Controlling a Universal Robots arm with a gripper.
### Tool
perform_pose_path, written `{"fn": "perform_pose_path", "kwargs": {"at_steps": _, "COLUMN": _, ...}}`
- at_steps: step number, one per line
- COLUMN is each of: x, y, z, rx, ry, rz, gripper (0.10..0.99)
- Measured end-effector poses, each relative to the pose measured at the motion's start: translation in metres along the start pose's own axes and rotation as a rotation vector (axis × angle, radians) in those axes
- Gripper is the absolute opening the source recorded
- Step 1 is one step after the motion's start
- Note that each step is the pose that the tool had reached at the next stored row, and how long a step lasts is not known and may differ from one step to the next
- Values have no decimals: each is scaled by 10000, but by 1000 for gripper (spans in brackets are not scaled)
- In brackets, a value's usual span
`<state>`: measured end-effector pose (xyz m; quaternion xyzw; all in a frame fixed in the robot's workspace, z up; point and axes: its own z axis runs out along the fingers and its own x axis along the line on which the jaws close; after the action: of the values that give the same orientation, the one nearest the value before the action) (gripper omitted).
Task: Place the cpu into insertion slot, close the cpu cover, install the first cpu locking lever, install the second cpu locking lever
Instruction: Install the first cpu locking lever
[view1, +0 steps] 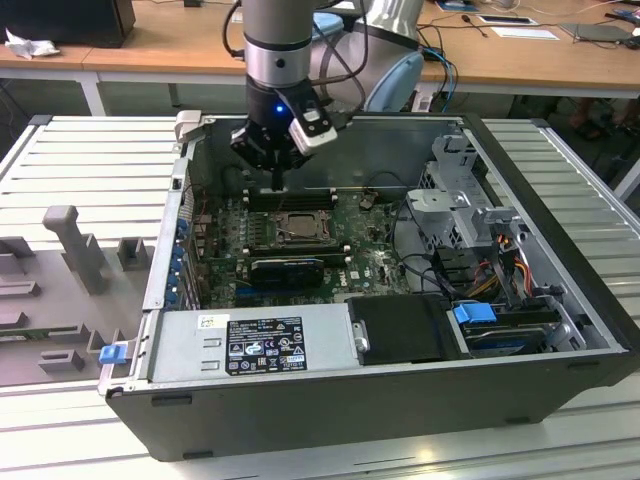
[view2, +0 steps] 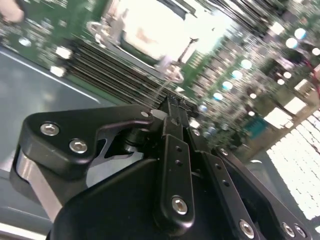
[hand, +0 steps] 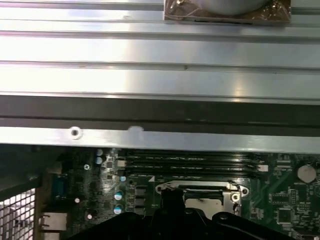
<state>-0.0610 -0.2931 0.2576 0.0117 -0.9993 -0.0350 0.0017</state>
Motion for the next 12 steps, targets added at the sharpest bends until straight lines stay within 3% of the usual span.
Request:
{"fn": "perform_pose_path", "kwargs": {"at_steps": 2, "x": -102, "y": -3, "z": -1, "rx": -27, "ry": 1, "rz": -1, "gripper": 106}}
{"fn": "perform_pose_path", "kwargs": {"at_steps": 5, "x": -106, "y": -14, "z": 16, "rx": -46, "ry": -52, "rz": -6, "gripper": 106}}
{"fn": "perform_pose_path", "kwargs": {"at_steps": 7, "x": -106, "y": -23, "z": 26, "rx": -112, "ry": -66, "rz": -6, "gripper": 106}}
{"fn": "perform_pose_path", "kwargs": {"at_steps": 10, "x": -105, "y": -35, "z": 31, "rx": -538, "ry": -79, "rz": -6, "gripper": 106}}
{"fn": "perform_pose_path", "kwargs": {"at_steps": 12, "x": -107, "y": -42, "z": 74, "rx": -587, "ry": -81, "rz": -6, "gripper": 106}}
